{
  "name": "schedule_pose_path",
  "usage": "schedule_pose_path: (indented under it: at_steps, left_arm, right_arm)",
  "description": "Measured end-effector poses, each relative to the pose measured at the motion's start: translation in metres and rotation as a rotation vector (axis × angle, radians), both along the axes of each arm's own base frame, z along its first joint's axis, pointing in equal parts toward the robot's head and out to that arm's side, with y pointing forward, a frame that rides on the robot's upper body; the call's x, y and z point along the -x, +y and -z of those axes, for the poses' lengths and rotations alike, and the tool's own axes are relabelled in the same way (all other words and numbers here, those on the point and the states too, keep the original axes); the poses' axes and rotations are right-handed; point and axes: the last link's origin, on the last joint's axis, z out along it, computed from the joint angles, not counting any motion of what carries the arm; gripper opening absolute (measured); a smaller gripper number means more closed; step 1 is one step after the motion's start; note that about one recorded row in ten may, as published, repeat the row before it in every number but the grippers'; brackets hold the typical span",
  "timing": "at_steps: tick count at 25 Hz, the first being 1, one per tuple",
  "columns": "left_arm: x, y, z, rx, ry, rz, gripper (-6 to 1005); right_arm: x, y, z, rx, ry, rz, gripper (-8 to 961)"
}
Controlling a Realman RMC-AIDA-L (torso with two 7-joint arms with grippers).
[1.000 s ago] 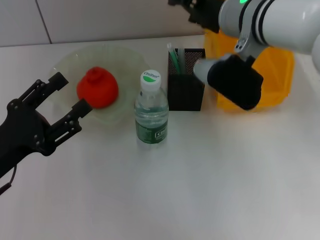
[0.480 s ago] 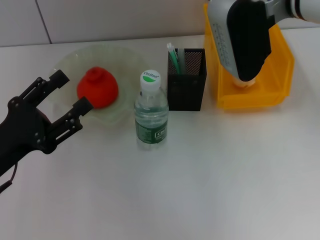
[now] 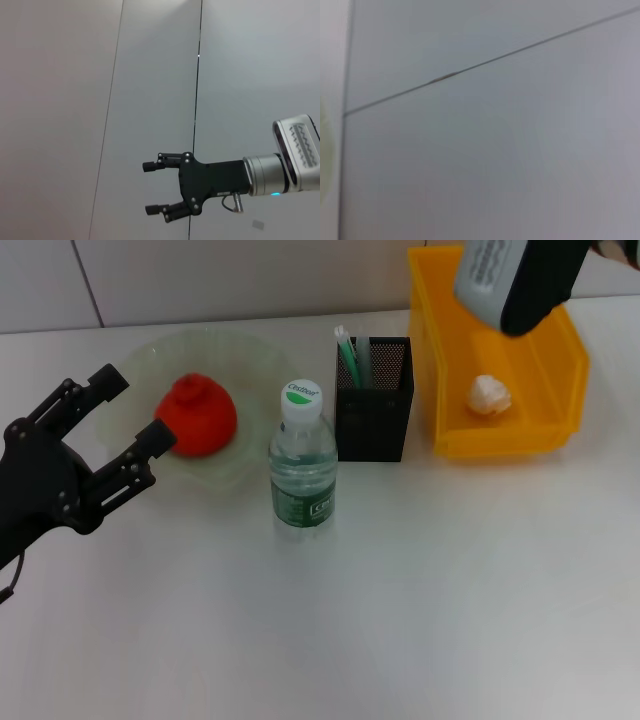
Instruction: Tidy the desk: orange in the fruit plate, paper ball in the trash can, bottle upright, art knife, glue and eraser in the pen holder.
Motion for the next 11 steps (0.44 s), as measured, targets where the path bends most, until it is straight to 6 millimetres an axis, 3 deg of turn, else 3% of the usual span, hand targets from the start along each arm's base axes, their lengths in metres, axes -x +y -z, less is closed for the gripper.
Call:
schedule_pose_path:
  at_steps: [2,7,11]
  left_arm:
    - [-0.001,0.002,-0.003,-0.009,0.008,0.01,788]
    - [-0.002,0.003,-0.007,-0.024,0.02,0.024,788]
    - [-0.003,0.005,-0.009,-0.031,0.025,0.03,788]
  right_arm:
    - [-0.003,-0.001,-0.006,0.016,0.17,0.047,830]
    - [-0.009,-0.003,-0.011,0.066,0.386,0.101,831]
    - [-0.021,-0.015,-0.005,0.22,0.657,0.178,831]
